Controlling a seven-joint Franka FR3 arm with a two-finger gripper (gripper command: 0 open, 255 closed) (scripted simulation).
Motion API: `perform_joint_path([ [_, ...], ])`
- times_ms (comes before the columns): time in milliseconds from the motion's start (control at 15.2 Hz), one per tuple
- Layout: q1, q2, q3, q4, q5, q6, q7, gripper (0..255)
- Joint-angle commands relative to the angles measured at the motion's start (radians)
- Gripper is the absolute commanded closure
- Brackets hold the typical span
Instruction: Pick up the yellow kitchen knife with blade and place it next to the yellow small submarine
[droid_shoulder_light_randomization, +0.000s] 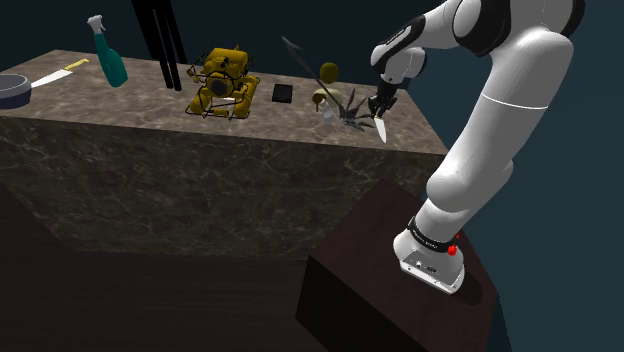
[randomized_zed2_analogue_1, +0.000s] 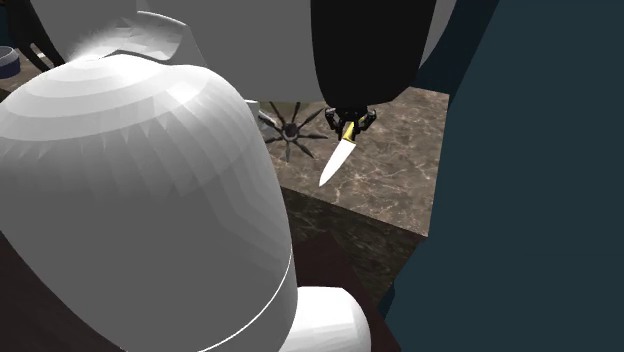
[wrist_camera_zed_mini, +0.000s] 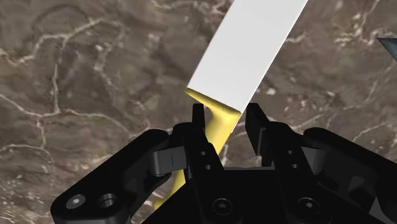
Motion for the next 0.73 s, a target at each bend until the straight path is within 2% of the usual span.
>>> perform_joint_path([
  [0, 0.0, 0.0, 0.0, 0.0, 0.0, 0.0, 0.0, 255],
  [462, 0.0, 0.0, 0.0, 0.0, 0.0, 0.0, 0.0, 255],
  [660, 0.003, -0.026, -0.004, 0.014, -0.02, -0.036, 0.015, 255],
])
